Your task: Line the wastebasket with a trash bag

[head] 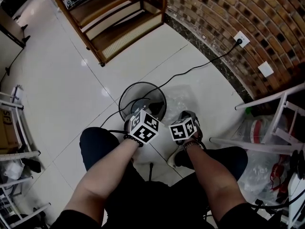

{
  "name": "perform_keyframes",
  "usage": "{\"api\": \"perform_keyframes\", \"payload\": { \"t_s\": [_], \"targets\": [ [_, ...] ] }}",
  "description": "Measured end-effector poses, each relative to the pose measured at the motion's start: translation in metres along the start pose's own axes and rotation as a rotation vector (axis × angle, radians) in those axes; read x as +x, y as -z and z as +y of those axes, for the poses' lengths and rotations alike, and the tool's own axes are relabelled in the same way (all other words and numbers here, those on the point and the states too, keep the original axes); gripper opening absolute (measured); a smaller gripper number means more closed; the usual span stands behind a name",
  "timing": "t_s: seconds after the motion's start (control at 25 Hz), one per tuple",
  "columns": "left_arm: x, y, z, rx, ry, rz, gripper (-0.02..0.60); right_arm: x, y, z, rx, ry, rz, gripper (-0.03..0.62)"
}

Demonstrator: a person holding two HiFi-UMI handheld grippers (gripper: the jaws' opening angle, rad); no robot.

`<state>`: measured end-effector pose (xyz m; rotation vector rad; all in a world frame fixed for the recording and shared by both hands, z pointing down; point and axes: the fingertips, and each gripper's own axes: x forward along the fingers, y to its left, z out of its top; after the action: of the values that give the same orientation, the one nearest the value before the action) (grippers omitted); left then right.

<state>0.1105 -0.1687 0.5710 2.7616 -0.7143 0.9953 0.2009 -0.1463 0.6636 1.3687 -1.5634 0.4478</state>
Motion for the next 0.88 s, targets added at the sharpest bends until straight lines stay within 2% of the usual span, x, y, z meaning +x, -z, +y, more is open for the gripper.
{"api": "perform_keyframes", "payload": {
  "t_s": [0.48, 0.88],
  "targets": [
    [-0.019, 0.0, 0.0, 0.024, -0.032, -0.006, 0.003, -0.051, -0.014, -0.039, -0.004, 0.078, -0.074, 0.003],
    [-0.029, -0.009, 0.003, 0.002, -0.048, -0.024, 0.003, -0.104, -0.04, -0.068, 0.014, 0.126, -0.158, 0.003]
  ]
}}
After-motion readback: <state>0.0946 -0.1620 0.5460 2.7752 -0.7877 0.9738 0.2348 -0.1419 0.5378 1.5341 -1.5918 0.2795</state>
